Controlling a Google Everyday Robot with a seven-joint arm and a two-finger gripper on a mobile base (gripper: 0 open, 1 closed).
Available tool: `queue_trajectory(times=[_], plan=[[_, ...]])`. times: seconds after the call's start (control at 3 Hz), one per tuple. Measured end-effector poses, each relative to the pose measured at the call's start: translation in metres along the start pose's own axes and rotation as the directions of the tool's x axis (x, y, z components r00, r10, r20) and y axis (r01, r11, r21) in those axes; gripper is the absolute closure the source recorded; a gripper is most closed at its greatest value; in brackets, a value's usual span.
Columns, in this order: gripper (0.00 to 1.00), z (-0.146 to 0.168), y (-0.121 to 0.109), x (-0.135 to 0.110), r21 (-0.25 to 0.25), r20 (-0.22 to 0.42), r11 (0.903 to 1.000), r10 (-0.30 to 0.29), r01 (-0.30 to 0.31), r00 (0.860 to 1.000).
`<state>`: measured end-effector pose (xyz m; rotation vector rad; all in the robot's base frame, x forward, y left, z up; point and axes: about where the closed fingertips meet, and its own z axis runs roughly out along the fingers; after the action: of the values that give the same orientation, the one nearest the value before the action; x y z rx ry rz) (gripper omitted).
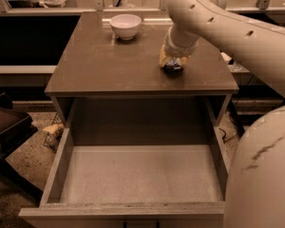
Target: Pick rxbar blueberry from top drawer and place on counter
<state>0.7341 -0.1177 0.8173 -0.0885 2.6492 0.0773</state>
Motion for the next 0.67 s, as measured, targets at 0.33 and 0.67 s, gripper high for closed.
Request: queue_trajectory(times=[0.33, 0.67], plan=[[0.83, -0.0030, 0.0002, -0.0016, 0.000, 0.000, 1.0000, 0.000, 0.000, 1.000], [0.60, -0.0018, 0.0004, -0.0008, 0.000, -0.003, 1.0000, -0.001, 0.001, 1.000]])
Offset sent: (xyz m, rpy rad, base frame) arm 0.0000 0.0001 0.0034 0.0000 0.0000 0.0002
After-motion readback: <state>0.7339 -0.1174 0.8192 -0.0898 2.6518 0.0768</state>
